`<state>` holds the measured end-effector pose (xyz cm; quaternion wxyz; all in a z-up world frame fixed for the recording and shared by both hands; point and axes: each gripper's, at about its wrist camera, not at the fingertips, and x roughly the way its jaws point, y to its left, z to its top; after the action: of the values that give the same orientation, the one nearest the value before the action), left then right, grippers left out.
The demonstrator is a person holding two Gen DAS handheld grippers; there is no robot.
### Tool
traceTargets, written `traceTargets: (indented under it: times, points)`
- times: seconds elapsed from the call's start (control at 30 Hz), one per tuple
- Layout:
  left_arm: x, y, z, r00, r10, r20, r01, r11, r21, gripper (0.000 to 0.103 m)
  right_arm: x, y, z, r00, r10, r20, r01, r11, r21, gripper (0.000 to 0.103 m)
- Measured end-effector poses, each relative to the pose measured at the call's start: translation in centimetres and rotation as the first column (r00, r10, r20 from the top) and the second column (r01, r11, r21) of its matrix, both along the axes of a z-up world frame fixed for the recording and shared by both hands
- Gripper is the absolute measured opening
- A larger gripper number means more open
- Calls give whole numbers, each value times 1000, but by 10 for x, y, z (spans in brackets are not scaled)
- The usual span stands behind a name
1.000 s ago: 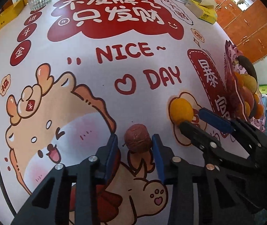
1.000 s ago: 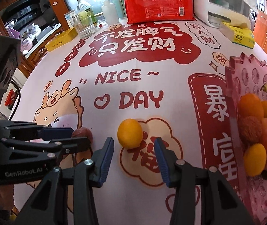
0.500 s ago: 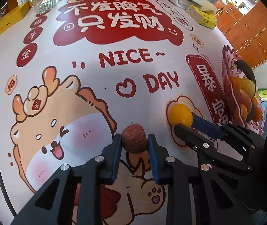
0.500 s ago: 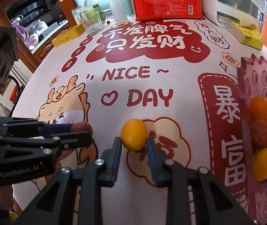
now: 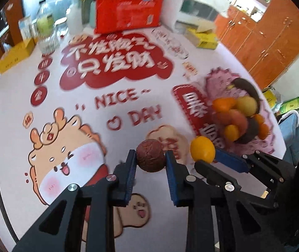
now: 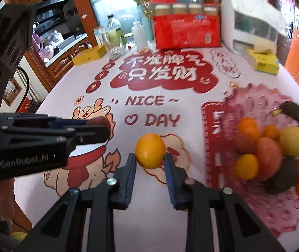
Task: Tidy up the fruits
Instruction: 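Carry the lychee and small tangerine over the pink bowl with both tools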
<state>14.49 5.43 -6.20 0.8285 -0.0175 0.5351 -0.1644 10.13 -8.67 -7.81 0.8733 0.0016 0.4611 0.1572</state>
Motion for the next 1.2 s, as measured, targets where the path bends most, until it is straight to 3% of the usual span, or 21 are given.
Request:
traceTargets:
  times: [0.33, 0.57, 0.87, 1.2]
  points:
    - [-21, -93, 59, 986, -106, 126, 109, 994, -16, 26, -45, -91, 58, 986, -105, 131, 110, 994, -26, 27]
    - [-24, -154, 77, 973, -145, 181, 151, 988, -21, 26, -59, -159, 77, 965, -190, 179, 200, 979, -39, 27]
    - [-15, -200, 56, 981, -121, 149, 122, 992, -1, 26, -51, -224, 66, 956, -253, 147, 260, 965, -32, 27]
    - [4, -205, 17, 996, -48, 80, 45, 998, 40, 26, -22, -240, 38, 973, -219, 72, 221, 975, -19, 27]
